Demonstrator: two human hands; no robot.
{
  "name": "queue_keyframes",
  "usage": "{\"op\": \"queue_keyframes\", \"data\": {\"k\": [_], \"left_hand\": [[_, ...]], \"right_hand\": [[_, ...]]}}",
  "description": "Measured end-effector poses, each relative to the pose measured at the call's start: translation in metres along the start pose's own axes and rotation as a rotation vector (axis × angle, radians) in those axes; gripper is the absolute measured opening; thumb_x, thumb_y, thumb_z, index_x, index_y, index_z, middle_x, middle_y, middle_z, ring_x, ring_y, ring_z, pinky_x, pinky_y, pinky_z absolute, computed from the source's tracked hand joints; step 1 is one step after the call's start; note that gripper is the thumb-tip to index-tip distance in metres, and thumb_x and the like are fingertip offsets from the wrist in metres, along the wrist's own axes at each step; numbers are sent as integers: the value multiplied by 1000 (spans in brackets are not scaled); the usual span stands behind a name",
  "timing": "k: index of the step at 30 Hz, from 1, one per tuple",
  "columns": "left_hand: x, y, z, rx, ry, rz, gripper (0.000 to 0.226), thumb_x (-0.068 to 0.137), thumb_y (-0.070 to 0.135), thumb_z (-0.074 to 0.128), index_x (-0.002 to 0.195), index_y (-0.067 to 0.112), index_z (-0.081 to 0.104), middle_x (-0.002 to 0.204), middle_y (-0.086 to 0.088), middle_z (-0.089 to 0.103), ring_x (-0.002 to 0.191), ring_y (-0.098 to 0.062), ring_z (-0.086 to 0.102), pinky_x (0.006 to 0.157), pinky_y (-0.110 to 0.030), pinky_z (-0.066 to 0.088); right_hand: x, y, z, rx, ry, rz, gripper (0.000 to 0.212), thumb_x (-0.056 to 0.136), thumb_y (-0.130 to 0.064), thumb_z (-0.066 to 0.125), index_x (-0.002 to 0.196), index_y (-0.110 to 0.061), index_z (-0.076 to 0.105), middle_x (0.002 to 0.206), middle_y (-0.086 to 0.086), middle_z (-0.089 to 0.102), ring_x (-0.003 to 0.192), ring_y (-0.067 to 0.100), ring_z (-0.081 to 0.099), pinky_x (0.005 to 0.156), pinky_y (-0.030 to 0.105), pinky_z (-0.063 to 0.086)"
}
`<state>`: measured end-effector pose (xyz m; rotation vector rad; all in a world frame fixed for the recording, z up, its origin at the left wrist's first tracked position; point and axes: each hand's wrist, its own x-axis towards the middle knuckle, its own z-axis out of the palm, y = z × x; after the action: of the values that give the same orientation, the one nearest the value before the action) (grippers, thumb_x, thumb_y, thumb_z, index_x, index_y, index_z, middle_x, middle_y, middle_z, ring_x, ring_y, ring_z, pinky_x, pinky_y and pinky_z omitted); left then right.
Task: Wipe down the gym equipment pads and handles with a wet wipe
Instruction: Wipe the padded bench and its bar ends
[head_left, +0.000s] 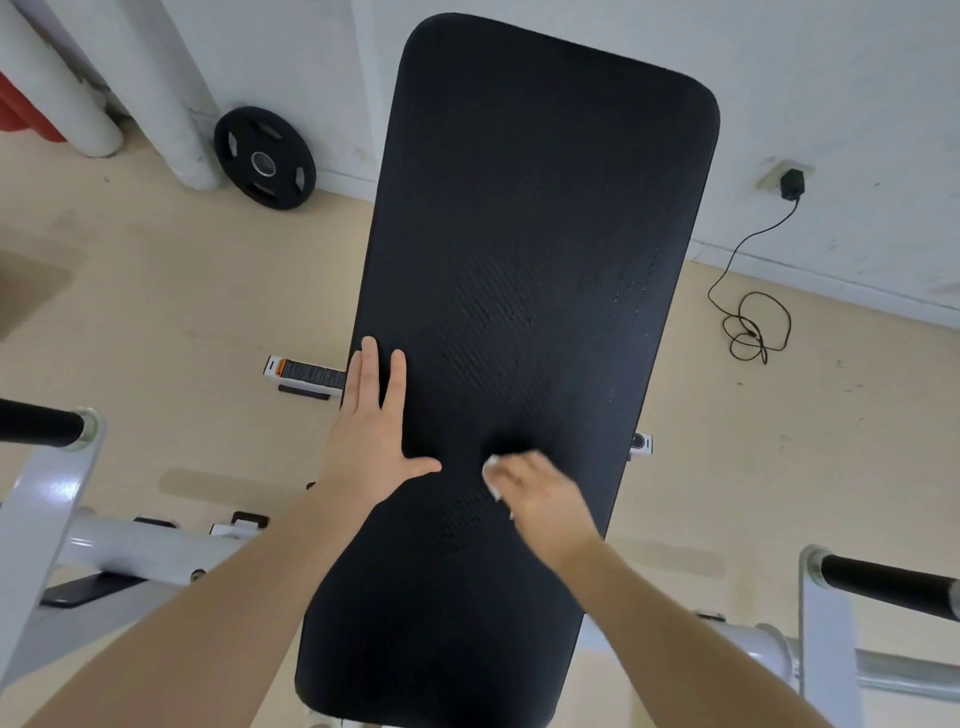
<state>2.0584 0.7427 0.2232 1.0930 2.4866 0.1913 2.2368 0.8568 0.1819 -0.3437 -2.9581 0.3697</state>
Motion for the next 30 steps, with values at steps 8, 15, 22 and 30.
{"op": "queue_keyframes", "data": {"k": [8, 15, 22, 30], "left_hand": [[-1, -2, -3, 62, 7, 10, 118, 73, 48, 71, 147, 14, -15, 154, -14, -24, 145, -29, -11, 115, -35, 21], [1, -4, 2, 46, 34, 18, 118, 73, 48, 71, 147, 15, -14, 154, -13, -23, 145, -28, -11, 116, -33, 15], [0, -9, 1, 11, 13, 38, 119, 72, 48, 72, 147, 16, -15, 154, -11, -25, 145, -27, -13, 115, -31, 16], [-2, -19, -13, -300, 15, 37, 82, 86, 22, 56, 149, 19, 3, 158, 3, -12, 146, -18, -6, 115, -34, 24]], "right_hand": [[87, 22, -77, -11, 257, 183, 25, 85, -6, 41, 90, -3, 65, 95, 13, 61, 87, 27, 53, 70, 26, 44], [140, 44, -61, 26, 370, 259, 12, 77, 3, 53, 77, -3, 63, 81, 11, 65, 67, 31, 56, 47, 36, 51], [61, -12, 0, 84, 201, 39, 20, 73, -1, 50, 74, -13, 66, 81, 0, 66, 72, 16, 49, 48, 24, 49], [98, -16, -48, 186, 349, 146, 31, 85, -13, 39, 75, 1, 66, 78, 16, 62, 68, 33, 58, 57, 35, 53]]}}
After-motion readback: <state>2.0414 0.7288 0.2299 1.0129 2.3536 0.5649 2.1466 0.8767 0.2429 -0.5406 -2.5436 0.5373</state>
